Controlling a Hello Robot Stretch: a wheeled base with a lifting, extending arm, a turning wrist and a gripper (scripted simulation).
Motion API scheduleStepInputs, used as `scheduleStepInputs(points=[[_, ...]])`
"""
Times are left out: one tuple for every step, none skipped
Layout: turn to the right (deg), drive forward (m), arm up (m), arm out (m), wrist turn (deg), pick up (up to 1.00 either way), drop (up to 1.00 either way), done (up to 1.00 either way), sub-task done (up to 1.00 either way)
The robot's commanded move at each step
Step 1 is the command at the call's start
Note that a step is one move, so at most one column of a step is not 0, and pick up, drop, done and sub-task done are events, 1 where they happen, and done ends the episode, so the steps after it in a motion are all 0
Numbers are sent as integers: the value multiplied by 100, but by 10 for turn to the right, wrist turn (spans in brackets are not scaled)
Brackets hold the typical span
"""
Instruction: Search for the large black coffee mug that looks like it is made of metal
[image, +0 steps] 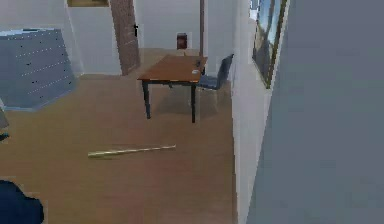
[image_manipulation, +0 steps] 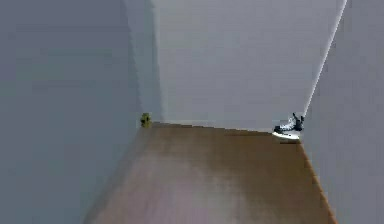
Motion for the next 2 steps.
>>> scheduleStepInputs(points=[[0, 75, 0, 0, 0, 0, 0, 0, 0], [60, 0, 0, 0, 0, 0, 0, 0, 0]])
